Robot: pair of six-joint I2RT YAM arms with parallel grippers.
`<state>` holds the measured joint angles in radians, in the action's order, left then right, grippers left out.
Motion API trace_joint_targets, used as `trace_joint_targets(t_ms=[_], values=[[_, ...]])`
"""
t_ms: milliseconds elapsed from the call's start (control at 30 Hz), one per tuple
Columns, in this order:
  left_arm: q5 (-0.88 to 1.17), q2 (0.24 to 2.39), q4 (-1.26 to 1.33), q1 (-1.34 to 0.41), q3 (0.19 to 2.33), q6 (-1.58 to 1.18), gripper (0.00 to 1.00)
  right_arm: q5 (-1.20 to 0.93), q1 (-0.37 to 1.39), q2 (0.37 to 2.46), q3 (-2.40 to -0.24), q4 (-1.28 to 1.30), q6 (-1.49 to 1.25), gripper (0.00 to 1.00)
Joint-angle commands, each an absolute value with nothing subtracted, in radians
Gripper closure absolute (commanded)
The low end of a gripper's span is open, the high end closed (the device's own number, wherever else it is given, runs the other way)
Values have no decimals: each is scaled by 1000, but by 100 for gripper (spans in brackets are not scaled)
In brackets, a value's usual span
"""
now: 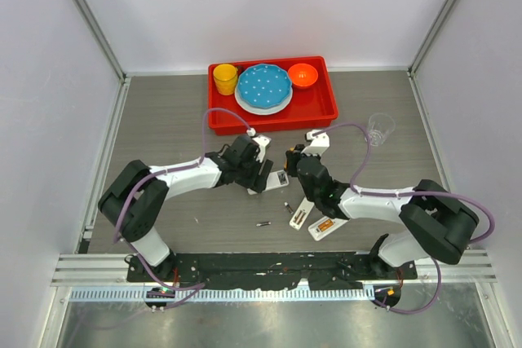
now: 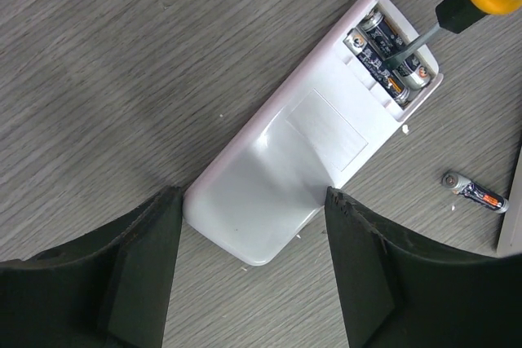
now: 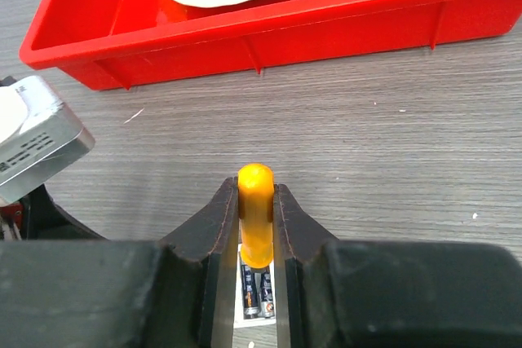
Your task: Unload the batteries from the remote control
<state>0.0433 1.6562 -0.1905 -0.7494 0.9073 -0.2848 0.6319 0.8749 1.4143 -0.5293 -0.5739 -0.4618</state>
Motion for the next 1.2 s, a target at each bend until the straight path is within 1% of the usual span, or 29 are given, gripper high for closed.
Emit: trace_joint_targets(t_ms=[0,167,300,533,767,1000,1167], values=[[123,1716,-101,-758,877,-305,34,568,862,1459,-488,-589,-607,99],[156,1744,-94,-756,876,-304,42,401,783,1488,-393,-728,-768,99],[164,1758,-100,-758,884,-296,44,229,669,1531,-336,-874,-877,99],[160,1799,-121,-756,897,-278,48,149,621,1551,-319,-928,-940,99],[156,1802,-129,-758,902,-276,48,143,621,1499,-362,-848,-901,99],[163,1815,-132,-758,910,-278,50,175,634,1390,-454,-620,-821,99],[158,1821,-138,-758,916,-278,50,140,640,1394,-517,-571,-804,99]])
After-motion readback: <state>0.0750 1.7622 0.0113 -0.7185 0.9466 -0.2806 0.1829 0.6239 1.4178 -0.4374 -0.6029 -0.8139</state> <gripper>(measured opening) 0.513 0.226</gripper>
